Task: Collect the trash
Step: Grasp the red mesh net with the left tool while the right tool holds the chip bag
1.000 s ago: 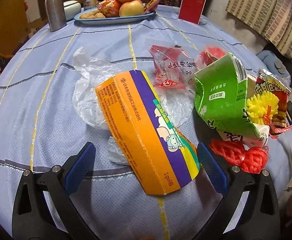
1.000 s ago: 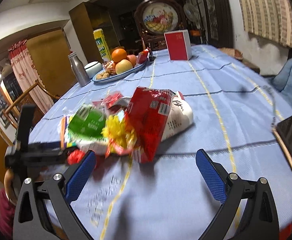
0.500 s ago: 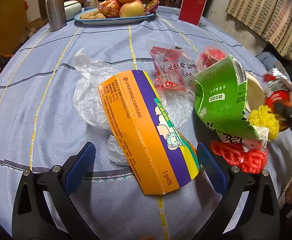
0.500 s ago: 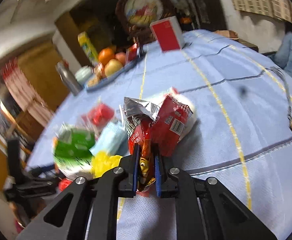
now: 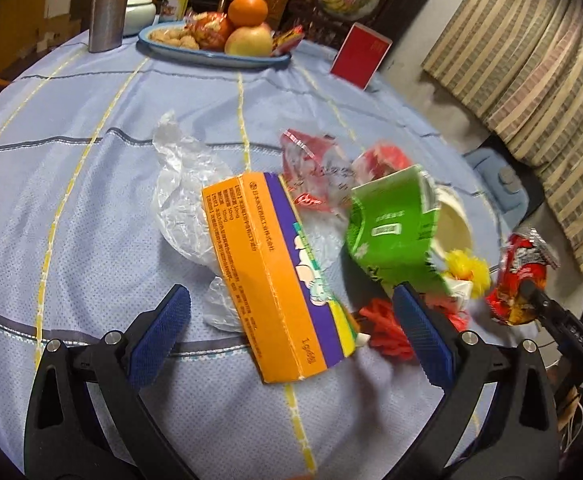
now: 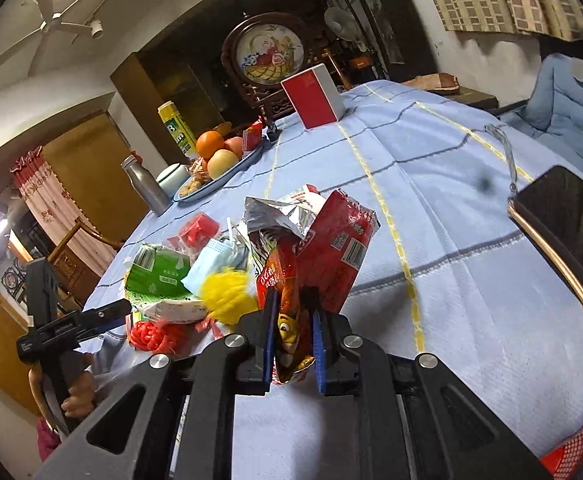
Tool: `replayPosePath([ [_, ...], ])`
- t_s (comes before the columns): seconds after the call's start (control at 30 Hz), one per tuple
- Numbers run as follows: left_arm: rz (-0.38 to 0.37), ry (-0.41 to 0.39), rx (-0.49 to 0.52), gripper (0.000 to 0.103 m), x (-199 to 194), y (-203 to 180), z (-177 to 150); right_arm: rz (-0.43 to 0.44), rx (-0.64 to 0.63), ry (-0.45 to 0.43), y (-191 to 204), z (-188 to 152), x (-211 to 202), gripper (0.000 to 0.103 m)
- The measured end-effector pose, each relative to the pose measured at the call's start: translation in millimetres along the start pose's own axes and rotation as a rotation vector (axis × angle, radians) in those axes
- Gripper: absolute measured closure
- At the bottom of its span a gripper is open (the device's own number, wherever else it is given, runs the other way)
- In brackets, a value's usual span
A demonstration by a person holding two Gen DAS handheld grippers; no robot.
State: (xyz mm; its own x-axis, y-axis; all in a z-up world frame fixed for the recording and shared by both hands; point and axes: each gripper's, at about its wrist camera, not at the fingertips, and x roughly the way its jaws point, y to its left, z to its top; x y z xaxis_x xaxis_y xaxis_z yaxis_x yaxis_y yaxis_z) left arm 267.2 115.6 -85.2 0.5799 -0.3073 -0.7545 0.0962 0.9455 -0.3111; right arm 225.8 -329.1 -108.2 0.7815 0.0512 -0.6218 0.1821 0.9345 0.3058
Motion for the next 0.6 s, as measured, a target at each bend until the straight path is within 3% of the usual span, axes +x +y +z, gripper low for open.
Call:
replayPosePath([
  [0.17,0.052,0.029,0.033,0.009,10,-12,2,0.009,0.000,0.017,-2,-3,4,0.086],
  [0.33,-0.002,0.055,0.184,0.028,8,-46,-17,0.012,0.003,0.030,-4,-7,5,0.085],
  [0.43,-0.049,0.057,0.238,0.028,4,-55,-25,0.010,0.000,0.022,-4,-8,2,0.085],
  [0.6,0.033,0.032,0.204,0.026,3,-43,-12,0.011,0.006,0.017,-7,-6,0,0.085],
])
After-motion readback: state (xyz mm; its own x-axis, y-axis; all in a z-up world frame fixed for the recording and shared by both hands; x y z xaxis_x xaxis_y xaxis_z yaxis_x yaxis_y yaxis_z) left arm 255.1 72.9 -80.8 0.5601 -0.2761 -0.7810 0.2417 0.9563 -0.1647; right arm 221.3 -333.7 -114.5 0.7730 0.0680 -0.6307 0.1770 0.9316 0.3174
